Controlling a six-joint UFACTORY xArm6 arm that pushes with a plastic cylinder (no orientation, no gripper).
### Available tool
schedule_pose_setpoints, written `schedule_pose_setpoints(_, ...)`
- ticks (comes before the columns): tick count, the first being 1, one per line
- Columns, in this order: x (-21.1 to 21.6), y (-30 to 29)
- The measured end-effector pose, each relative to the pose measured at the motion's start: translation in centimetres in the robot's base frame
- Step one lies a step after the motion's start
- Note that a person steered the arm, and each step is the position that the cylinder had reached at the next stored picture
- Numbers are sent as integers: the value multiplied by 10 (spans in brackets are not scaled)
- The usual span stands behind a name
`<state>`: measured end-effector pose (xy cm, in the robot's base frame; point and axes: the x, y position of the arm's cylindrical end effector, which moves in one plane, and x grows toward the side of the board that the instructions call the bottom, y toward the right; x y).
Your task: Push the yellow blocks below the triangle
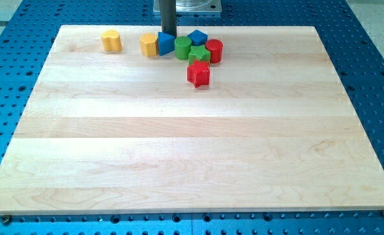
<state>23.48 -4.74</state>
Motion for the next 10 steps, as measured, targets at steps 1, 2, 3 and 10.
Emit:
schedule_pose_setpoints(1,-25,-13)
schedule_pose_setpoints(2,-43,-59)
schedule_pose_setpoints(3,-40,-122)
schedule_pose_setpoints(10,33,-127)
